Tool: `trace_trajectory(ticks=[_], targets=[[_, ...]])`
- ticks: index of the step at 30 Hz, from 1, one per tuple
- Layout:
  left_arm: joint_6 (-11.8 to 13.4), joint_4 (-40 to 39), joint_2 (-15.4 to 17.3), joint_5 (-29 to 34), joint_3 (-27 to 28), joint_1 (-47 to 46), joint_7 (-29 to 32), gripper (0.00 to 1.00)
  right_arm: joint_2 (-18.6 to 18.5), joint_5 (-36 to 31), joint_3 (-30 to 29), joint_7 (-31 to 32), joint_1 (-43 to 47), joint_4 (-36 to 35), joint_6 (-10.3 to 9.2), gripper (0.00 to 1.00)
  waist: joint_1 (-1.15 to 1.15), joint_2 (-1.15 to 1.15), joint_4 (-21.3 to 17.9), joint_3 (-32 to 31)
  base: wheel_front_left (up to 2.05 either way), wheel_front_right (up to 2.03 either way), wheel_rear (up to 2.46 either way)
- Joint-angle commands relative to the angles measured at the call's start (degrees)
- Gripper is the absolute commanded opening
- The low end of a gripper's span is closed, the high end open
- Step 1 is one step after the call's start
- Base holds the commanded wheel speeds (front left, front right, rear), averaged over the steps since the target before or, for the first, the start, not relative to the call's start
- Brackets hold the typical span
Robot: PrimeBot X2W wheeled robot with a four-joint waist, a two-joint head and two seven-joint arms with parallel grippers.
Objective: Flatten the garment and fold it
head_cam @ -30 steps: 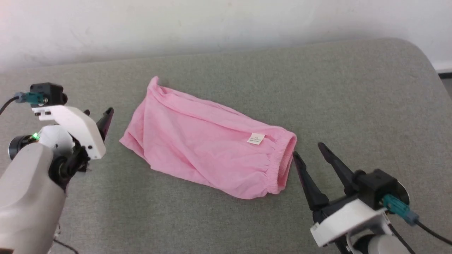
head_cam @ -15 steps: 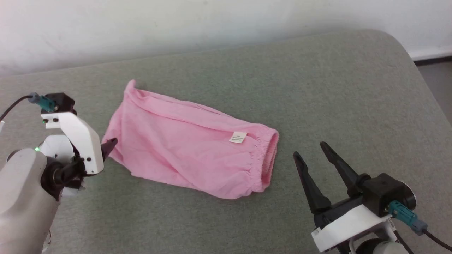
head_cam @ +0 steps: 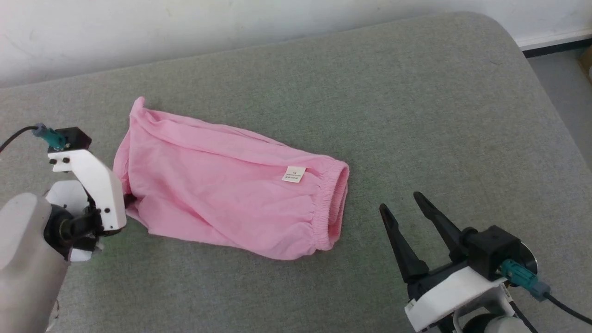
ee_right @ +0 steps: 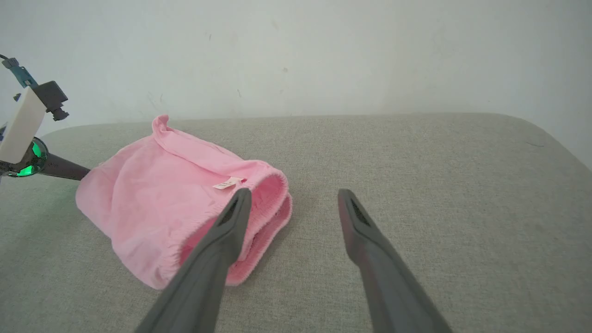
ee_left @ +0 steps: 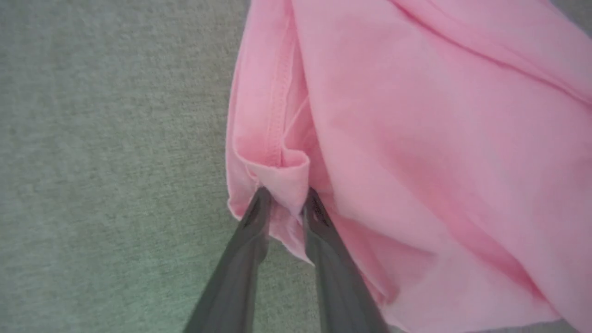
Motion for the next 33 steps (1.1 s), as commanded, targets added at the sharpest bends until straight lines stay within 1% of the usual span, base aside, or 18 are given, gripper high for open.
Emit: trace_trajectory(ticks=[1, 4, 8, 12, 16, 21, 26, 33], targets=[[-0.8, 2.1, -3.0, -0.9, -2.7, 4.4, 2.4, 0.0, 0.2, 0.7, -0.3, 0.7, -0.5, 0.5, -0.05, 1.0, 0.0, 0.0, 0.5, -0.1, 0.0, 0.0, 0.0], [-1.1, 1.9, -3.3, -1.2, -2.3, 4.8, 0.9, 0.0, 0.1, 1.5, 0.0, 3.6, -0.8, 1.6, -0.05, 1.0, 0.0, 0.0, 1.2, -0.6, 0.0, 0.0, 0.0], [-1.2, 0.8, -3.7, -0.7, -0.7, 4.5, -4.8, 0.0, -1.0, 3.5, 1.2, 9.6, -1.7, 3.2, -0.05, 1.0, 0.0, 0.0, 3.0, -1.6, 0.0, 0.0, 0.0], [-0.7, -2.0, -4.4, 0.6, 0.0, 4.3, -9.6, 0.0, -2.8, 5.8, 2.8, 15.5, -3.0, 3.8, -0.05, 1.0, 0.0, 0.0, 5.3, -2.6, 0.0, 0.0, 0.0], [-0.7, -5.0, -4.7, 1.7, -0.6, 4.1, -11.1, 0.0, -4.6, 7.7, 5.8, 20.0, -5.3, 3.5, -0.05, 1.0, 0.0, 0.0, 7.6, -2.9, 0.0, 0.0, 0.0], [-0.7, -7.5, -5.4, 2.5, -1.4, 3.7, -11.7, 0.0, -6.1, 9.8, 9.4, 25.1, -8.7, 4.2, -0.05, 1.0, 0.0, 0.0, 9.2, -2.8, 0.0, 0.0, 0.0], [-0.5, -8.7, -5.9, 2.9, -1.9, 3.2, -11.9, 0.0, -6.8, 10.5, 10.7, 29.8, -12.5, 11.0, -0.05, 1.0, 0.0, 0.0, 9.9, -2.2, 0.0, 0.0, 0.0], [-0.7, -8.9, -6.2, 2.9, -2.3, 3.0, -12.3, 0.0, -5.2, 13.0, 11.5, 33.9, -15.9, 23.1, -0.05, 1.0, 0.0, 0.0, 10.4, -1.3, 0.0, 0.0, 0.0]])
